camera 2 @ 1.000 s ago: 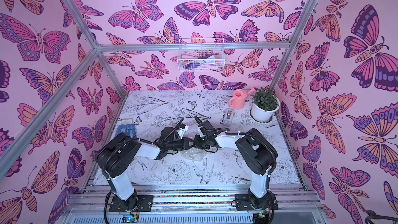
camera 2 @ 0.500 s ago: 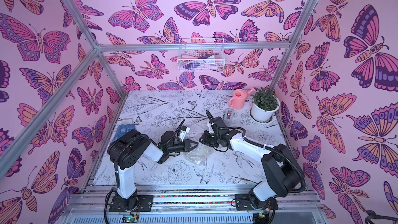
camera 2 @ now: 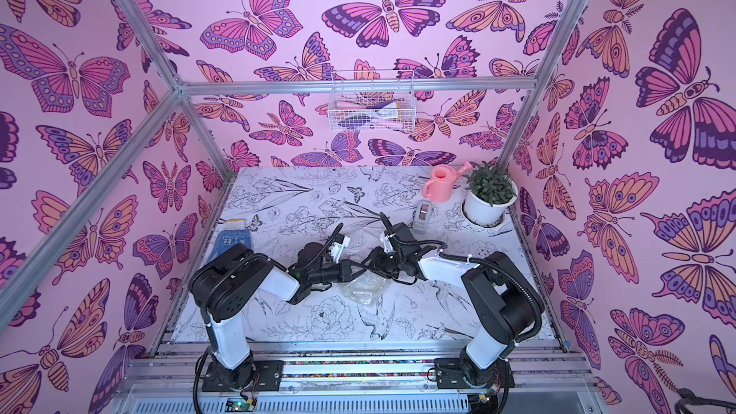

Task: Wrap dinner plates in bubble wrap
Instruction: Wrap the plate in the bubble wrap.

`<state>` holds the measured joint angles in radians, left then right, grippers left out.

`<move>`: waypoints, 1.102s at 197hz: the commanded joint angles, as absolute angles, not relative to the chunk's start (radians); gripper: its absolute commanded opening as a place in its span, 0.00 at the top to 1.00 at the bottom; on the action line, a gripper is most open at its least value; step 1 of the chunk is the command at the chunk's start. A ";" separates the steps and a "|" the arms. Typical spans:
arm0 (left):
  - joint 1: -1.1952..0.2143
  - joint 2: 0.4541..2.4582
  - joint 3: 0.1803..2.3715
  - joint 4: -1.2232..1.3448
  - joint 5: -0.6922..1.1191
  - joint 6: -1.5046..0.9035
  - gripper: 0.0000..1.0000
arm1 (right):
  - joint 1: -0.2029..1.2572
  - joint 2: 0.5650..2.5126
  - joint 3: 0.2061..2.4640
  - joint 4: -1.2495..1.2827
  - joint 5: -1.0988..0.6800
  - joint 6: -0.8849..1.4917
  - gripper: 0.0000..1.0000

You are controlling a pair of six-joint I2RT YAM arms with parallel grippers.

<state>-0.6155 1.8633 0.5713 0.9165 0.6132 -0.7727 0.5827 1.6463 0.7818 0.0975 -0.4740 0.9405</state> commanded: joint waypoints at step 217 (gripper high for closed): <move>-0.759 1.806 0.684 0.247 0.455 -0.443 1.00 | 0.542 1.445 0.549 0.149 -0.486 1.009 0.56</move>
